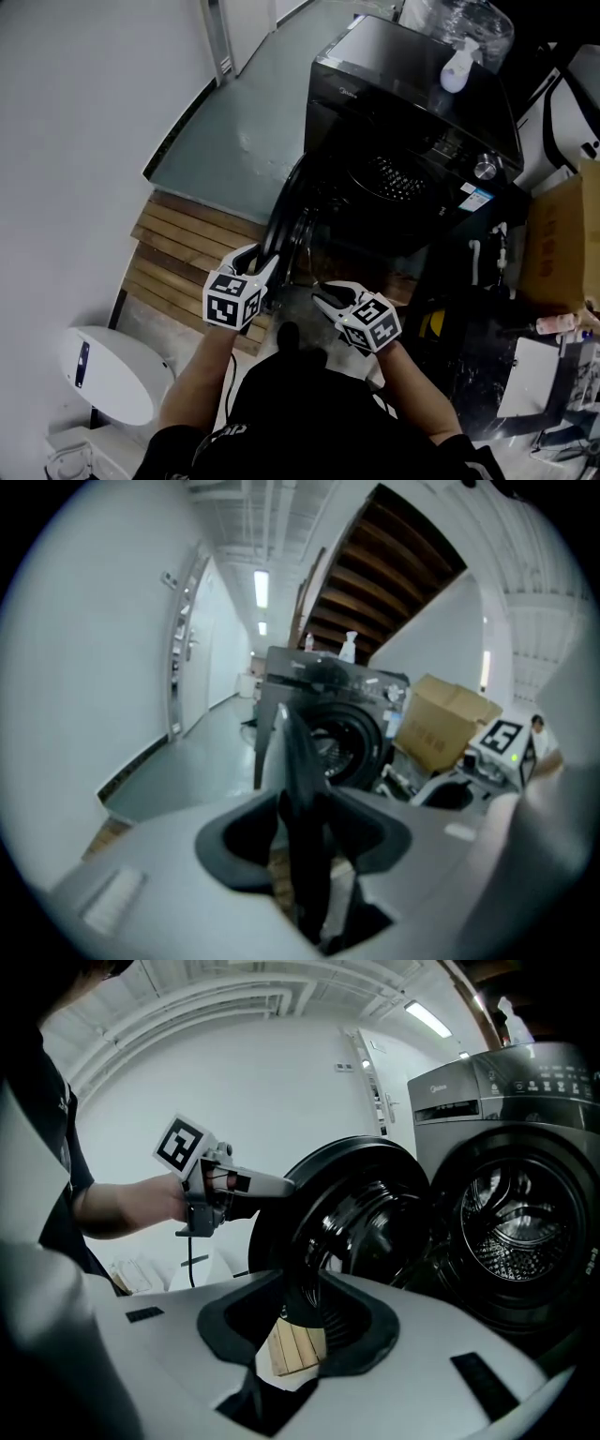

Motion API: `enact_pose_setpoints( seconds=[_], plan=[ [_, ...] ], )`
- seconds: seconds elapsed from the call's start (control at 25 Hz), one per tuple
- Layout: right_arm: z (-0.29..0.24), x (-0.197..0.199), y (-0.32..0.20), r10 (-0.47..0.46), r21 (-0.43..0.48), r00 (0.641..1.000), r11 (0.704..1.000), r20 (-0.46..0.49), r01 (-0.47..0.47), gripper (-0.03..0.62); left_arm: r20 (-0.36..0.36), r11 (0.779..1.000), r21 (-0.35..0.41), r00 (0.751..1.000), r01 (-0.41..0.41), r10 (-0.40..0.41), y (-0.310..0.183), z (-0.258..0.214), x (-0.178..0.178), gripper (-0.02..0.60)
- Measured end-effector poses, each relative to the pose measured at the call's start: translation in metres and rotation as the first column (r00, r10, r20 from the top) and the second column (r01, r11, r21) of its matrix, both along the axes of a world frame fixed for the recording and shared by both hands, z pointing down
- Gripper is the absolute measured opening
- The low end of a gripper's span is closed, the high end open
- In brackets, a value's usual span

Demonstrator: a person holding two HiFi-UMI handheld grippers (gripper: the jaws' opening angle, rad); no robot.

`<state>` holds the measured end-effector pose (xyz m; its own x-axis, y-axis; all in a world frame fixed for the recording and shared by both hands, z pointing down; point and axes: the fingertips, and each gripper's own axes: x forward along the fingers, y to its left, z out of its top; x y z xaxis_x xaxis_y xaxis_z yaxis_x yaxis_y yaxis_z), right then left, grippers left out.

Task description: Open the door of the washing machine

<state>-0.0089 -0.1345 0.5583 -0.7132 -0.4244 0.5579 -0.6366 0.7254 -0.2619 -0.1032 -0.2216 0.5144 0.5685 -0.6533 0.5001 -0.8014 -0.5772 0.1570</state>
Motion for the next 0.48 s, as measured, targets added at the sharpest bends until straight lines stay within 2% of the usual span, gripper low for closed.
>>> enact_pose_setpoints(
  seconds=[0.48],
  plan=[
    [-0.003,0.007,-0.014,0.015,0.010,1.000,1.000,0.003,-0.015,0.104,0.084,0.991,0.049,0.988,0.127,-0.131,-0.022,-0.001,-0.054,0.181]
  ],
)
